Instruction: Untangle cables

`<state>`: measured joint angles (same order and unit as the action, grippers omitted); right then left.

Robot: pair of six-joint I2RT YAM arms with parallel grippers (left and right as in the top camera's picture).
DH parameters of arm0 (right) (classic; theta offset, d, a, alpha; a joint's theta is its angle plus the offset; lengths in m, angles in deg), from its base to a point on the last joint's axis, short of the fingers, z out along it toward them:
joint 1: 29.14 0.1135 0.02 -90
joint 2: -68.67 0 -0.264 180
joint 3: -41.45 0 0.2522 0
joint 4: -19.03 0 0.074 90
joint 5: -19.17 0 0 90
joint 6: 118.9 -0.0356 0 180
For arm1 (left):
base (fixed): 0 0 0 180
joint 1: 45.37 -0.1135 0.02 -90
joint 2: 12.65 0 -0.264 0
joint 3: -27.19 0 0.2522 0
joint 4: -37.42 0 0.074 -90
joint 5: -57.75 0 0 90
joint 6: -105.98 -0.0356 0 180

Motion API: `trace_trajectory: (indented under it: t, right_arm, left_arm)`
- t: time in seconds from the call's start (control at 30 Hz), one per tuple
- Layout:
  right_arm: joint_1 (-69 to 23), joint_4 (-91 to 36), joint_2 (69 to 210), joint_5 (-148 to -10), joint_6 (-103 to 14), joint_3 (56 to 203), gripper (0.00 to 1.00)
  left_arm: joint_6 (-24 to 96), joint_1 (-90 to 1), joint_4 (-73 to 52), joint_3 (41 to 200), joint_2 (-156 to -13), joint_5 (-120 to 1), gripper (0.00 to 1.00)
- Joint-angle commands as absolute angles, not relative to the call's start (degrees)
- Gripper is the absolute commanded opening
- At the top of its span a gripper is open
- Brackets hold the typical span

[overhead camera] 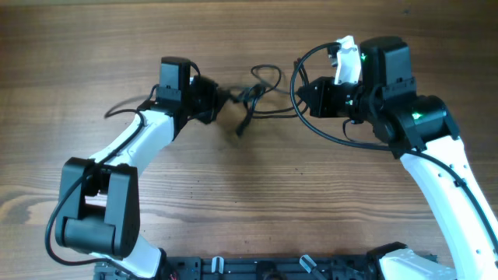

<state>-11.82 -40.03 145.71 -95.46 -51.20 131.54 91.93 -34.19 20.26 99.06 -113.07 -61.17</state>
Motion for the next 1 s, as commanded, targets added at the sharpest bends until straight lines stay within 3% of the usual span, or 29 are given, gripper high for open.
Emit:
trace_trajectory:
  t: [0.0,0.17,0.4,0.73,0.97]
  right_arm:
    - [-12.3,-40.3,146.4,-96.1,-51.3,132.4,0.04]
    - [-12.2,-39.7,147.1,-96.2,-50.7,132.4,0.04]
    - [-12.2,-41.6,150.6,-97.1,-50.7,132.3,0.04]
    - [-11.0,-42.2,157.2,-97.1,-50.7,132.3,0.04]
    - [-11.0,-46.3,157.4,-96.6,-50.7,132.3,0.05]
  left_arm:
    - [78.7,-34.7,26.2,99.4,-112.8,-75.1,0.04]
    - [70.9,-34.7,28.0,99.4,-112.8,-81.4,0.04]
    - [63.6,-34.7,27.2,99.4,-110.7,-81.3,0.04]
    - [49.5,-34.7,16.2,99.5,-105.9,-66.3,0.04]
    - [47.7,-34.6,11.1,99.6,-100.7,-55.5,0.1]
